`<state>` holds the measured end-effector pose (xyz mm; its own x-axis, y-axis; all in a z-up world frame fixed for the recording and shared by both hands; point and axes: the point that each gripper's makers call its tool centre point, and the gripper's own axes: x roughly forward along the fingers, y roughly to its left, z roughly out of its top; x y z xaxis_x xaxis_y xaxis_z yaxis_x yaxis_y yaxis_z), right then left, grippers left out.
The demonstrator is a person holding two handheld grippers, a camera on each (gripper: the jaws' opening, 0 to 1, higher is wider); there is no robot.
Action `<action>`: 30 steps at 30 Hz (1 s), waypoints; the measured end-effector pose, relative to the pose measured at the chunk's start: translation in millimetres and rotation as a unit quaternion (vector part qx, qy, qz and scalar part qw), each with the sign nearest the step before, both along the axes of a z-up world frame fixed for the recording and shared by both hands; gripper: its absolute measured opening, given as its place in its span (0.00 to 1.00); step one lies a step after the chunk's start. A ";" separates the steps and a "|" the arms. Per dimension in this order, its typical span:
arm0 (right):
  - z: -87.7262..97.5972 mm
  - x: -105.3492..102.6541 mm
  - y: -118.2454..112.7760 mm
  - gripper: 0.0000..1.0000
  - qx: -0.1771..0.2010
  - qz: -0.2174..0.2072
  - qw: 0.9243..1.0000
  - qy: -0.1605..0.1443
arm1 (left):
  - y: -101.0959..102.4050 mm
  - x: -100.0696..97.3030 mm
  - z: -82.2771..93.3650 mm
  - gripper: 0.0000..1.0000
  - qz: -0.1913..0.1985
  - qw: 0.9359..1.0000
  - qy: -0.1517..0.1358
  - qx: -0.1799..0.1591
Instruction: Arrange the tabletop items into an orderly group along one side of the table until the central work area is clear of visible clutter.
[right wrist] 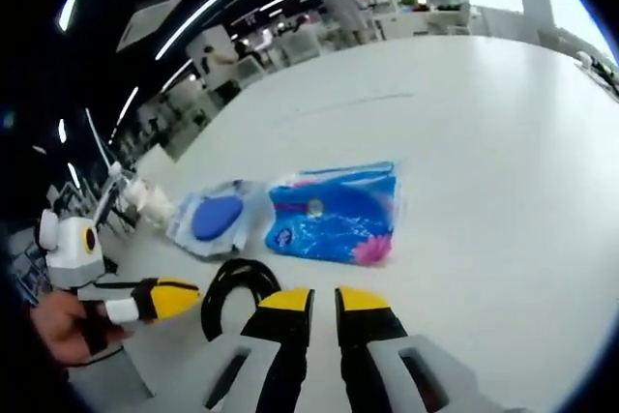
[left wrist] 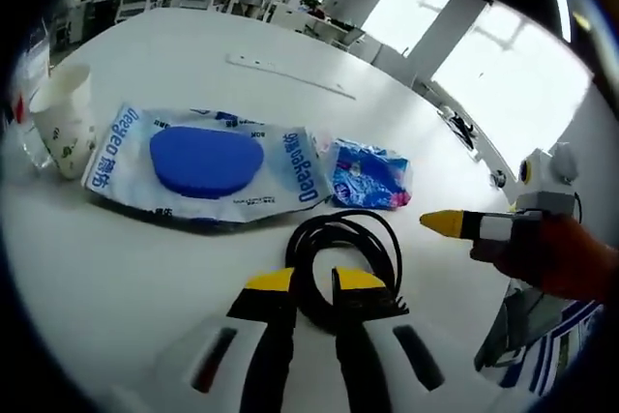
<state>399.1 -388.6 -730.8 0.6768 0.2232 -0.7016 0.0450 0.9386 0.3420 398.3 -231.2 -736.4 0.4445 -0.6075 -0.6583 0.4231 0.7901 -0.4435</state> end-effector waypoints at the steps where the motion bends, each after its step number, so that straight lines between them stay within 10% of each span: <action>1: -0.8 2.1 -4.9 0.07 -0.002 -0.006 1.000 0.002 | 0.0 0.2 0.9 0.12 -0.001 1.000 -0.001 -0.001; 11: -13.0 24.5 -38.1 0.13 -0.021 -0.046 0.998 0.031 | 10.2 -2.4 4.7 0.14 -0.015 1.000 -0.013 0.011; 30: -23.4 40.4 -30.4 0.07 -0.025 -0.029 0.998 0.049 | 35.0 -14.3 9.7 0.19 -0.023 0.999 -0.026 0.024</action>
